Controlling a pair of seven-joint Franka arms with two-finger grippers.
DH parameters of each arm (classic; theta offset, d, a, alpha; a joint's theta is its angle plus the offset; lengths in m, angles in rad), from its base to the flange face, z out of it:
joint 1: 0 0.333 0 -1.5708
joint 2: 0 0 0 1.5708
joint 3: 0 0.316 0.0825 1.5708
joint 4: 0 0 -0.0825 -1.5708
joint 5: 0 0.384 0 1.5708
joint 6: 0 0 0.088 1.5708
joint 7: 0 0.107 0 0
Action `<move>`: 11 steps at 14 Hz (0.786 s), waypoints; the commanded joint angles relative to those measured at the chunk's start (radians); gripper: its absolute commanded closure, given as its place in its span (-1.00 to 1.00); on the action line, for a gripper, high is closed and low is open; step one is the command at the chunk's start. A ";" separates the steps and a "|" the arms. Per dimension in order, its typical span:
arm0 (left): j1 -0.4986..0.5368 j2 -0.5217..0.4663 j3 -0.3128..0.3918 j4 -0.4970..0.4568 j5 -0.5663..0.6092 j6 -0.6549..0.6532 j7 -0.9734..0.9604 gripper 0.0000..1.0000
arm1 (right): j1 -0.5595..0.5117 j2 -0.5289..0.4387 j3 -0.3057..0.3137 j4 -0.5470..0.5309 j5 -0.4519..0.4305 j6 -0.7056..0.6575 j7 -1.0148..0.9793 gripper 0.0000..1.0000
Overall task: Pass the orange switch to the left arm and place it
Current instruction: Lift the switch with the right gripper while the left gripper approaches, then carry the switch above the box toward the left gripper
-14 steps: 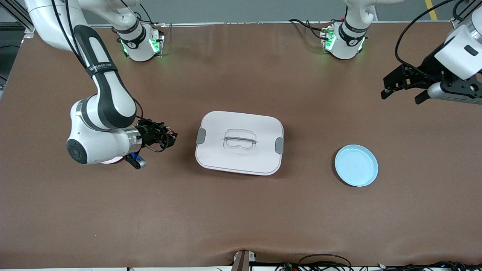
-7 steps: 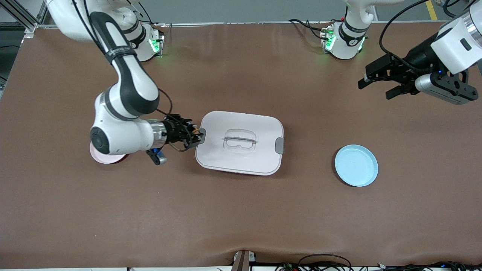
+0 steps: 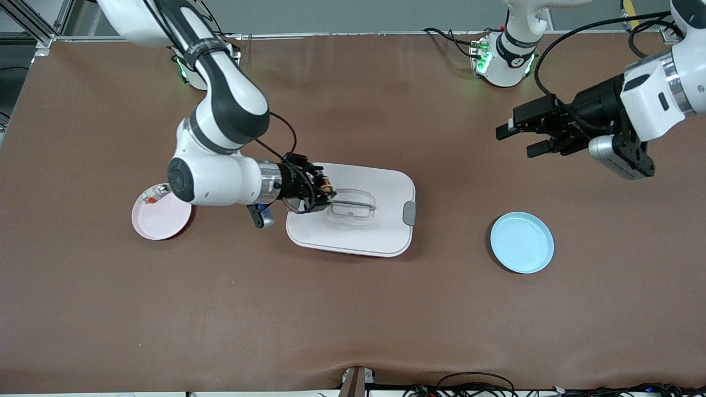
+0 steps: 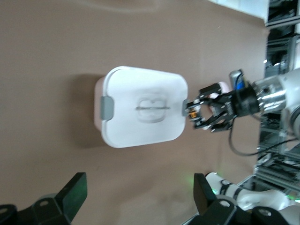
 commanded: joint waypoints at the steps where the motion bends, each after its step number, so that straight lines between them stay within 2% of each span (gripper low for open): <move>1: 0.003 -0.037 -0.030 -0.091 -0.034 0.081 0.001 -1.00 | 0.077 0.057 -0.011 0.089 0.039 0.071 0.139 1.00; 7: -0.002 -0.031 -0.059 -0.213 -0.087 0.263 0.015 -1.00 | 0.177 0.113 -0.009 0.239 0.059 0.218 0.386 1.00; 11: -0.014 0.009 -0.077 -0.231 -0.091 0.331 0.021 -1.00 | 0.220 0.146 -0.009 0.297 0.110 0.348 0.465 1.00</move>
